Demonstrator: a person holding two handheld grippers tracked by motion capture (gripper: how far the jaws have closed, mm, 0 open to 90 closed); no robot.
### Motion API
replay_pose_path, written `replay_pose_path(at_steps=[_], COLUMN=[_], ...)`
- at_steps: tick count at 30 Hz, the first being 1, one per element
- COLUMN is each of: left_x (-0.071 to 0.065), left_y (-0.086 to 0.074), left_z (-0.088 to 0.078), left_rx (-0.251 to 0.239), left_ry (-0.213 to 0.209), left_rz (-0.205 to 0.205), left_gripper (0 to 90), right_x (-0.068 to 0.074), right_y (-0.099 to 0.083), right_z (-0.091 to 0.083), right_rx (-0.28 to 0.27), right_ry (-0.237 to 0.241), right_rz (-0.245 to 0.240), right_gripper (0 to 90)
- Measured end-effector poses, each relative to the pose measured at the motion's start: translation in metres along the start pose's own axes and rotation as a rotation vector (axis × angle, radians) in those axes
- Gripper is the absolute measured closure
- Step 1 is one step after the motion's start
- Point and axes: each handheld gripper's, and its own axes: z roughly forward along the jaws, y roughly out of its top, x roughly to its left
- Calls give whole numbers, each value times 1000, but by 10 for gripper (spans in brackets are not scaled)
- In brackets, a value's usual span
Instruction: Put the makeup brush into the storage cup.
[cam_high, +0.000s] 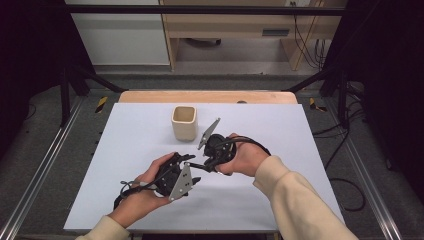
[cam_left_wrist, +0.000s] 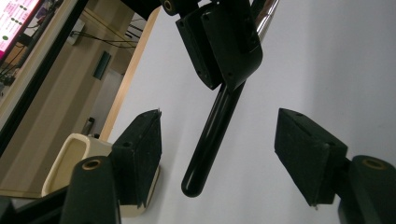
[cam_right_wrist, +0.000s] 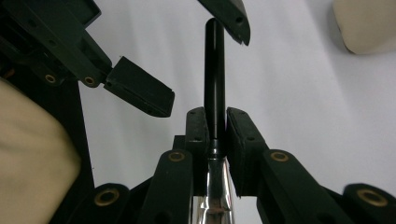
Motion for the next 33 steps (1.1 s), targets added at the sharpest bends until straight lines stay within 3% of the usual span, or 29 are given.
replay_pose_path(at_steps=[11, 13, 22, 23, 33], left_x=[-4, 1, -3, -4, -5], left_y=[-1, 1, 3, 3, 3], left_z=[4, 0, 3, 4, 6], left_rx=[2, 87, 95, 81, 81], left_ry=[-4, -16, -23, -21, -25], left_rz=[41, 146, 170, 151, 165], left_gripper=[466, 492, 550, 551, 617], right_x=[0, 0, 0, 0, 1], right_y=[2, 2, 2, 2, 2], right_z=[4, 4, 5, 4, 5], right_rx=[25, 28, 32, 40, 41], right_ry=[10, 11, 15, 17, 18], right_rz=[3, 2, 2, 2, 7], right_gripper=[794, 794, 793, 793, 793])
